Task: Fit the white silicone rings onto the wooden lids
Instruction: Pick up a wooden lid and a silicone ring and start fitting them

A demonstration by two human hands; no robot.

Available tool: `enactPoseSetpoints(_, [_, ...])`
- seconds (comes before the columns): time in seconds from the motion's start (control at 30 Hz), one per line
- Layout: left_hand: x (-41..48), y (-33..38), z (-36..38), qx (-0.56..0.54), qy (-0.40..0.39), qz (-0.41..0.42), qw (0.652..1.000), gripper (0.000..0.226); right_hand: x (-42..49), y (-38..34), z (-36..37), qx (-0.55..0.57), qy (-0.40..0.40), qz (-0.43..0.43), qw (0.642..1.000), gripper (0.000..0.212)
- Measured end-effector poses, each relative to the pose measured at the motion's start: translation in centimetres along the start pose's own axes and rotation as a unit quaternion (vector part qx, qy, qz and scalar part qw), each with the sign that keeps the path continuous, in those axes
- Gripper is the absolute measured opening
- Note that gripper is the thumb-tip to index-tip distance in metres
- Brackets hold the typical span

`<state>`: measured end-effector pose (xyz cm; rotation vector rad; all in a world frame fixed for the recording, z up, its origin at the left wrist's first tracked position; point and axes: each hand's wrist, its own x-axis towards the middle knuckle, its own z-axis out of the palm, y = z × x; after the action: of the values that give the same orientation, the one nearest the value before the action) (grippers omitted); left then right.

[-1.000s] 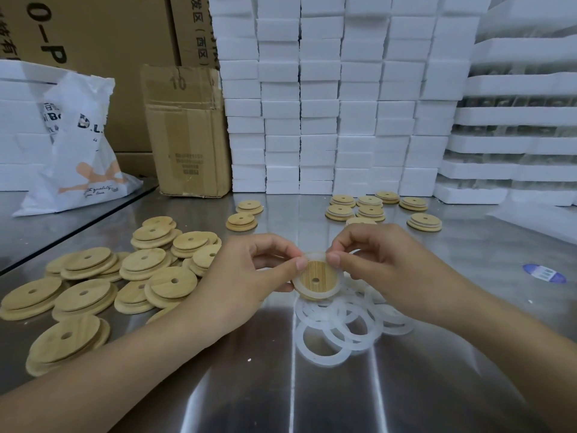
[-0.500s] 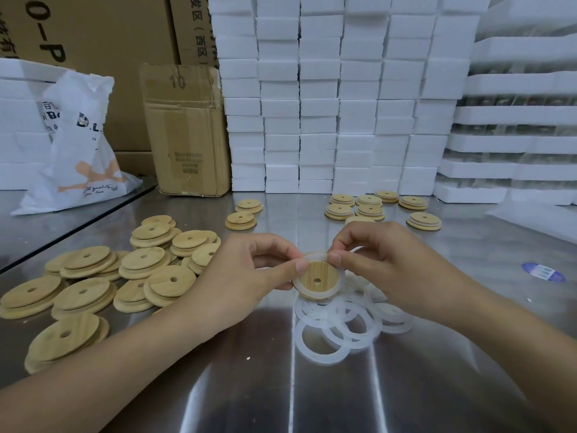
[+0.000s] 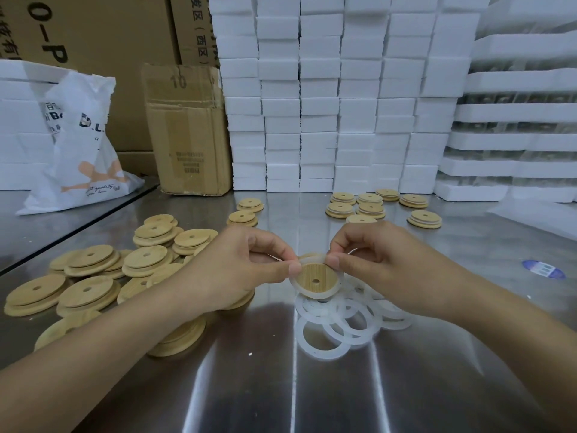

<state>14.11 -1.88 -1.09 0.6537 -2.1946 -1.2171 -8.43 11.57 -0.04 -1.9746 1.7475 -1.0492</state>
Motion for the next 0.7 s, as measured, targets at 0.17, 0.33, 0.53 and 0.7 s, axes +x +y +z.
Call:
enactPoseSetpoints(0.17, [-0.1, 0.2, -0.5, 0.034, -0.02, 0.014, 0.999, 0.01, 0.0, 0.0, 0.3, -0.004, 0.005, -0.001, 1.0, 0.016])
enactPoseSetpoints(0.33, [0.0, 0.1, -1.1, 0.058, -0.05, 0.016, 0.997, 0.009, 0.0, -0.4, 0.5, -0.011, 0.007, -0.005, 1.0, 0.016])
enactPoseSetpoints(0.53, [-0.2, 0.1, -1.0, 0.054, -0.042, 0.018, 0.997, 0.01, 0.0, -0.5, 0.7, -0.007, 0.016, -0.013, 1.0, 0.016])
enactPoseSetpoints(0.7, [-0.3, 0.0, -0.9, 0.055, -0.027, 0.02, 0.998, 0.012, 0.0, -0.4, -0.2, -0.01, 0.011, 0.015, 1.0, 0.016])
